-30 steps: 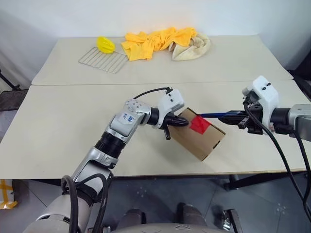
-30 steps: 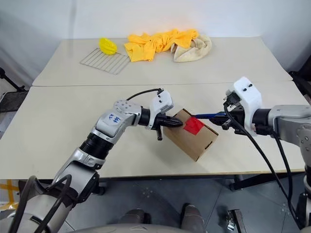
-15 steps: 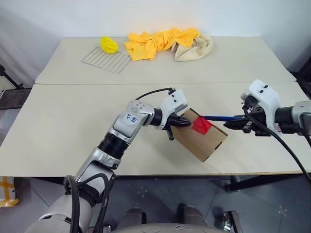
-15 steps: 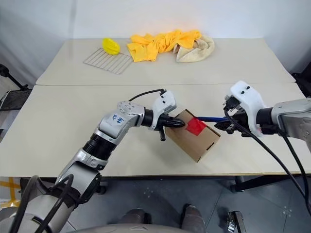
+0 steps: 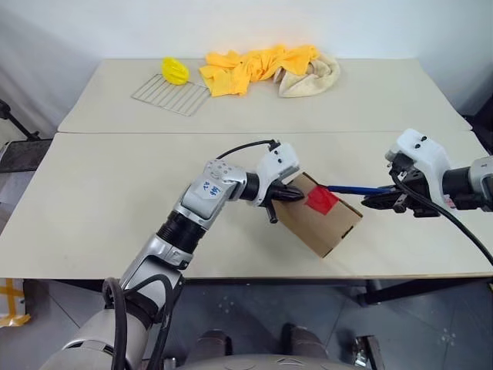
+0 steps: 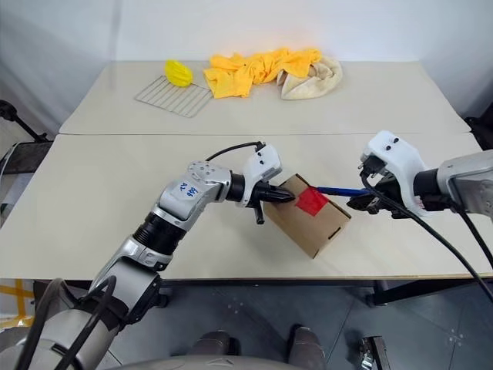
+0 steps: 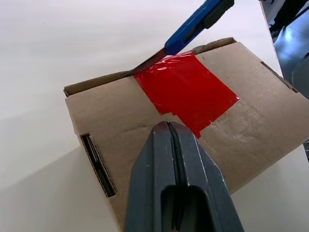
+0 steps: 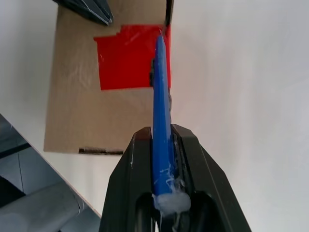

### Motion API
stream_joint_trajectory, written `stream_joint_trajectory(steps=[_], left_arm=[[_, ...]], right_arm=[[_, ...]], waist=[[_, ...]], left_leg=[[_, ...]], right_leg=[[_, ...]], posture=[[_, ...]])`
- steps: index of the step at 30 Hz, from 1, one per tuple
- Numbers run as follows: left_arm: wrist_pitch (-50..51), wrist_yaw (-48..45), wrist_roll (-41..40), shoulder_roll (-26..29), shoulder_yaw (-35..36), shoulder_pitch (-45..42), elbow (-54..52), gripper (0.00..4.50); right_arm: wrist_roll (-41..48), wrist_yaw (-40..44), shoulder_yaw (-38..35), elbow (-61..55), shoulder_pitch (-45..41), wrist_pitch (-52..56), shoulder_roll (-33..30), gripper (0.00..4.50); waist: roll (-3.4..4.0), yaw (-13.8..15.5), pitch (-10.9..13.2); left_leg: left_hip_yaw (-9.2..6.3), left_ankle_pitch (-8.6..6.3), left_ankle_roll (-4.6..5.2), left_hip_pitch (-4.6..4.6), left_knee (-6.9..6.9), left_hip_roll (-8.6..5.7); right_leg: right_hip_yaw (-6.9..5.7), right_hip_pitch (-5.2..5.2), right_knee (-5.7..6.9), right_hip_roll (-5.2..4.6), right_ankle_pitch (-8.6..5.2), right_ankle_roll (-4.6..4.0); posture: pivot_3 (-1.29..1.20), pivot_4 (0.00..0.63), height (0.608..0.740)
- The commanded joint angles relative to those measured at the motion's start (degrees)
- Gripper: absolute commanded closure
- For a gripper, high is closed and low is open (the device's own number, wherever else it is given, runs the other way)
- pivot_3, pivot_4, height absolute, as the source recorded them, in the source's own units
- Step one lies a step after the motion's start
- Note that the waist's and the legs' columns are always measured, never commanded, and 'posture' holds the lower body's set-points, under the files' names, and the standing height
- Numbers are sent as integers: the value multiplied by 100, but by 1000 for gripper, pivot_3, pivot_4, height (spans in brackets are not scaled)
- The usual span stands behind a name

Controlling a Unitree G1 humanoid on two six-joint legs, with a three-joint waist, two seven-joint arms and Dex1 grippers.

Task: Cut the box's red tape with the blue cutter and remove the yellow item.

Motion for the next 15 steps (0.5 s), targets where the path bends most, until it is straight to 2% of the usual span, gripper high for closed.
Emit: stream_joint_trajectory(steps=[1,8,15], left_arm=[[68,98,180,-7,-113,131,182,4500],[6,71,189,-25,-157,144,183,4500],[-29,124,208,-55,-114,106,277,4500]], right_arm=[[-169,52,278,173,-365,-136,306,4343],[-538,240,755,509,-761,-239,652,4343],[-711,916,1218,364,-830,-258,140,4343]], waist=[[0,-11,0],[0,-37,0],[0,-20,0]], left_leg=[[0,0,0,0,1,0],[0,0,0,-2,5,1],[0,0,0,-2,7,0]], right_leg=[[0,0,0,0,1,-1],[0,-1,1,1,3,-2],[0,0,1,1,4,-1]], posture=[[0,150,740],[0,150,740],[0,150,740]])
